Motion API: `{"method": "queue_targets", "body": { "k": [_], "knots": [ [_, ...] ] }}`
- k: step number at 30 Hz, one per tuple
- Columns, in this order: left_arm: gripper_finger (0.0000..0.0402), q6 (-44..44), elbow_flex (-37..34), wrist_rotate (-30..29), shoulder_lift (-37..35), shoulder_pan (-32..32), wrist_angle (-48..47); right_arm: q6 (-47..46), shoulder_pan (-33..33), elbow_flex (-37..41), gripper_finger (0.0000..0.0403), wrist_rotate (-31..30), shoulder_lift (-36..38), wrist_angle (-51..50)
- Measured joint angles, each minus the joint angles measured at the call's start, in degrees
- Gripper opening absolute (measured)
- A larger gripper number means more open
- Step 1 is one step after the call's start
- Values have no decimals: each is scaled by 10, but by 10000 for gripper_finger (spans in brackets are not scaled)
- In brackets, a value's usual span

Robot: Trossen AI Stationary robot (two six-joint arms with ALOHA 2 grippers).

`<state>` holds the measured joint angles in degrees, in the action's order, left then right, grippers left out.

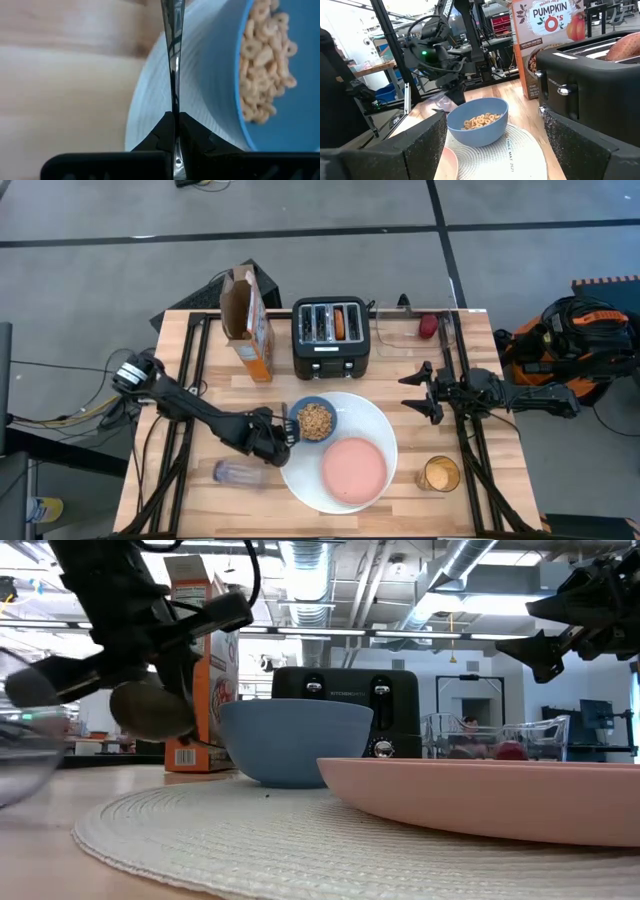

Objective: Arrange a breakfast setting
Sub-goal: Put the black spoon to the left of the blue bowl

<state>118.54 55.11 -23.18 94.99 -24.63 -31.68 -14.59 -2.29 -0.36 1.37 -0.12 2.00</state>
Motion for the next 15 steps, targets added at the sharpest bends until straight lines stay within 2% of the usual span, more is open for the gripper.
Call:
{"method": "queue_targets", "body": {
  "k": [8,15],
  "knots": [
    [0,6,49,-15,47,-21,-53,0,0,0,356,0,0,0],
    [0,0,47,-32,55,-18,-62,0,0,0,356,0,0,0]
  ]
}}
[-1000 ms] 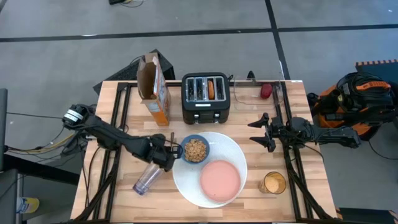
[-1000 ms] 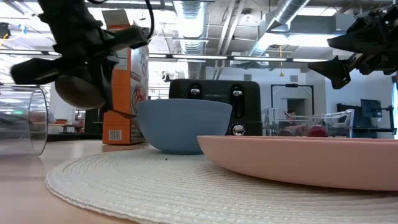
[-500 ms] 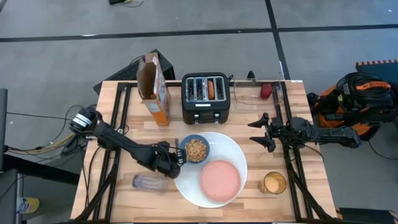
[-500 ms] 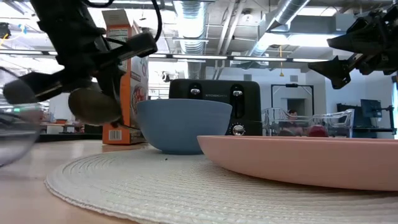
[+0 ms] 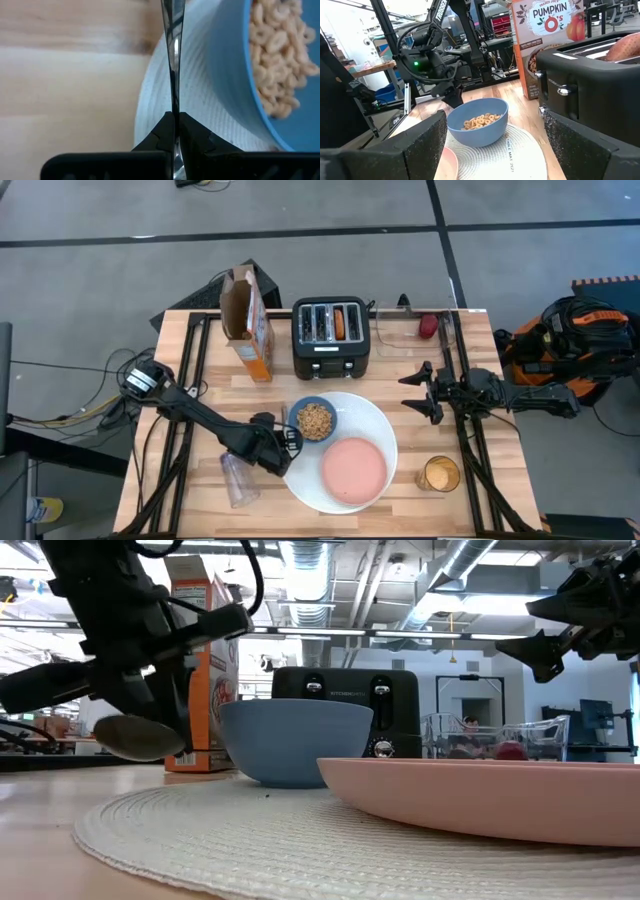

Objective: Arrange a breakfast setting
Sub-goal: Put the black spoon to the left of the blue bowl, then put the purple cup on top of the white placemat

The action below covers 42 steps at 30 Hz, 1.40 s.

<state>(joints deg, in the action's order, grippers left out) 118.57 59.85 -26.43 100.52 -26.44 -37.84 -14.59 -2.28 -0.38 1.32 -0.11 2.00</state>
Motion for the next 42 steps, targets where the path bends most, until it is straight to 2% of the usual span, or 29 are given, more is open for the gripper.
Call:
{"method": "queue_targets", "body": {
  "k": [4,9,19,23,33,42],
  "knots": [
    [0,-8,-1,-10,0,4,-13,0,0,0,356,0,0,0],
    [6,-58,-1,-16,0,13,-17,0,0,0,356,0,0,0],
    [80,-64,-1,-27,0,13,-25,0,0,0,356,0,0,-1],
    [99,-74,-1,-33,0,15,-26,0,0,0,356,0,0,-1],
    [98,-78,-1,-19,-12,18,-43,0,0,0,356,-1,0,-1],
    [98,-106,-1,-9,-96,-4,-127,0,0,0,356,-1,0,-1]
  ]
}}
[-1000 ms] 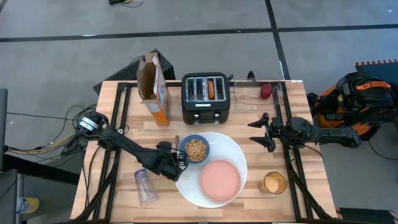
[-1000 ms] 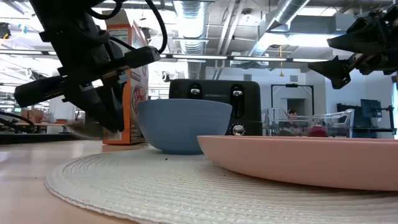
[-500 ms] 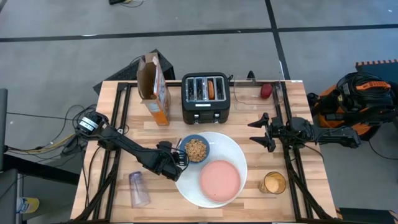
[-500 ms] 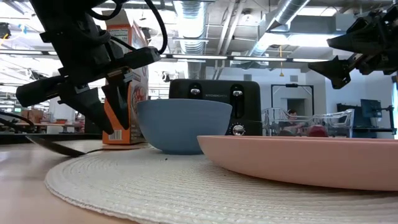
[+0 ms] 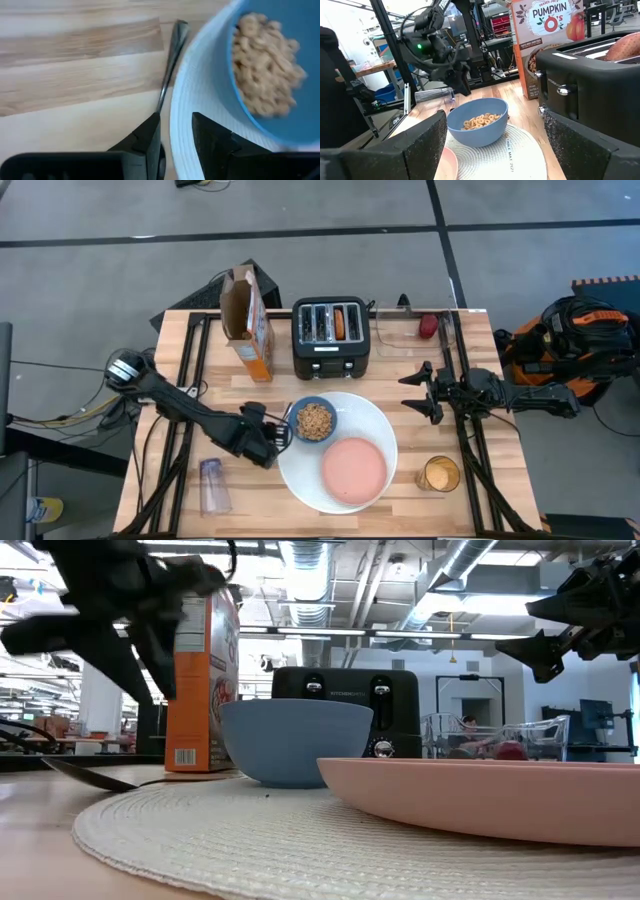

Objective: Arrange a breakfast setting
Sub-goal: Put the purple cup on top of the white placemat

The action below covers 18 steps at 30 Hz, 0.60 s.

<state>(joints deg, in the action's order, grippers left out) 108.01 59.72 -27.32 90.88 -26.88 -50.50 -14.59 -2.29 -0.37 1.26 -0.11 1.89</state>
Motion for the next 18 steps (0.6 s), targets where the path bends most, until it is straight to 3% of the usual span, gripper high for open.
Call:
{"method": "queue_targets", "body": {
  "k": [9,18],
  "knots": [
    [100,-185,0,32,-109,-61,15,0,0,0,356,0,0,0],
    [100,-249,5,166,-144,-117,18,0,0,0,356,0,0,0]
  ]
}}
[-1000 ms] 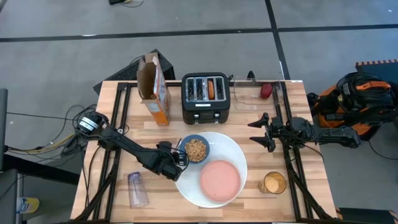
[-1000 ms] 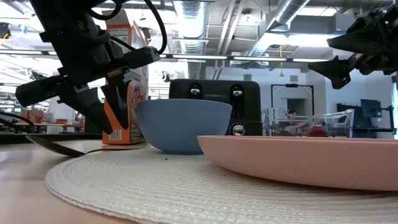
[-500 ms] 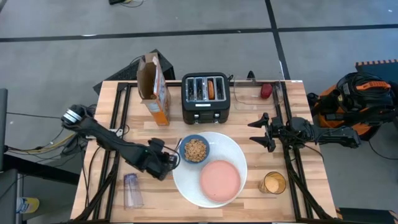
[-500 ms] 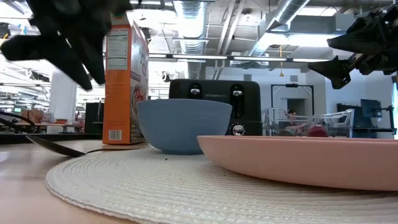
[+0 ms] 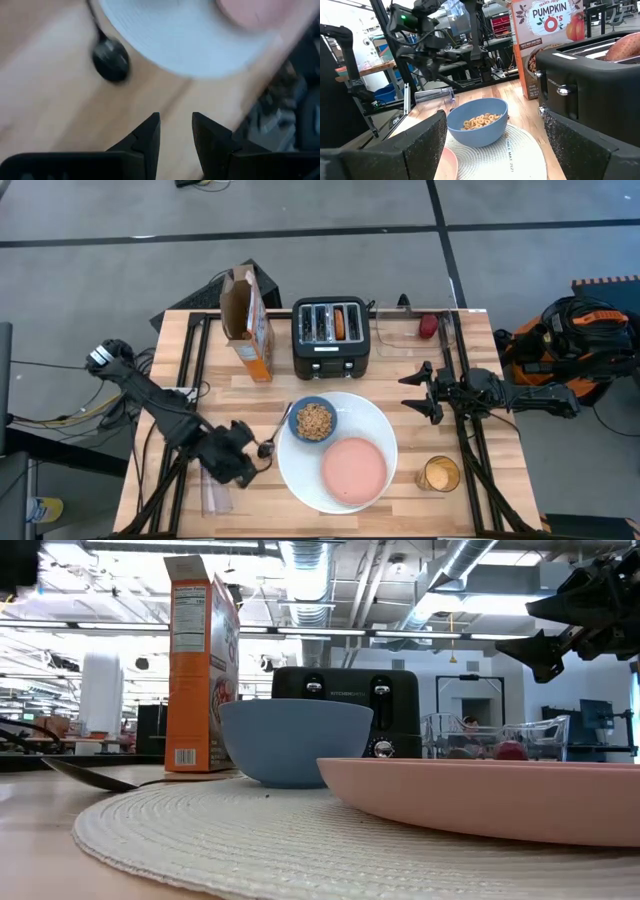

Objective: Arrange a breakfast setting
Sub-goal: Put the purple cup on top of the white placemat

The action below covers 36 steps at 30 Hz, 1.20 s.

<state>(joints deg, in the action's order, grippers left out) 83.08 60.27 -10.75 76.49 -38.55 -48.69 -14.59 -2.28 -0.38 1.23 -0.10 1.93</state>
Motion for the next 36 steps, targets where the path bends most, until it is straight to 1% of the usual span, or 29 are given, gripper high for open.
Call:
{"method": "queue_targets", "body": {
  "k": [2,6,14,18,21,23,26,36],
  "knots": [
    [100,-7,14,24,0,-15,0,0,0,0,356,0,0,0],
    [100,-9,45,43,0,-41,2,0,0,0,356,0,0,0],
    [100,-11,90,45,0,-102,3,0,0,0,356,0,0,0],
    [100,23,87,46,2,-132,2,0,0,0,356,0,0,0],
    [100,50,78,73,13,-145,-1,0,0,0,356,0,0,0],
    [100,48,77,79,25,-155,-7,0,0,0,356,0,0,0],
    [100,50,77,69,48,-172,-6,0,0,0,356,0,0,0],
    [100,61,79,72,120,-225,-21,0,0,0,356,0,0,0]
  ]
}}
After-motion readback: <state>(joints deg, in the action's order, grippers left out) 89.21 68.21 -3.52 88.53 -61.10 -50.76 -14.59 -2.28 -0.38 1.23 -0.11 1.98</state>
